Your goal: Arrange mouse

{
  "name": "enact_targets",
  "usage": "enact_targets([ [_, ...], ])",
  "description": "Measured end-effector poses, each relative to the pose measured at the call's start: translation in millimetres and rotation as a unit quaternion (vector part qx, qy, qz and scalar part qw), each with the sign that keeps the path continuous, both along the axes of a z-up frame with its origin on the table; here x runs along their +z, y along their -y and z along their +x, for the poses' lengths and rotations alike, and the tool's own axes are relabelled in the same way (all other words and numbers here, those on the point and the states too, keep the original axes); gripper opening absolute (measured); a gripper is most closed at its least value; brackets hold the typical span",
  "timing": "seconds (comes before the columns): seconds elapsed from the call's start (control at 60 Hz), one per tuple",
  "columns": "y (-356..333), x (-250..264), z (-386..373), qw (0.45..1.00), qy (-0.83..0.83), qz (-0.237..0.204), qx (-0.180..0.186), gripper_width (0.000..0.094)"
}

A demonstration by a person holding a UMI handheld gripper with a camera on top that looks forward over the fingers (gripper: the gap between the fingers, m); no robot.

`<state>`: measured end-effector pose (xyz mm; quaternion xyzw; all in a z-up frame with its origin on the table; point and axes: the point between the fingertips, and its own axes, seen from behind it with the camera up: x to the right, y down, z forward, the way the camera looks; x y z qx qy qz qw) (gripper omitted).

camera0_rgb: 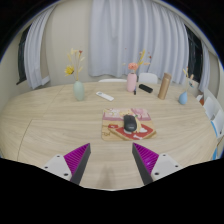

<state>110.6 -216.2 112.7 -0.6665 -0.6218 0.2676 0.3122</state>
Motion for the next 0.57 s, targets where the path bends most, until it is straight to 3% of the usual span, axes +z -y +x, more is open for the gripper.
enact_targets([
  [0.233,20.6,-12.1,86.6,1.0,0.013,0.004,-0.011,0.0858],
  [0.567,17.2,-2.6,103.5,0.999,0.005,0.029,-0.021,0.0858],
])
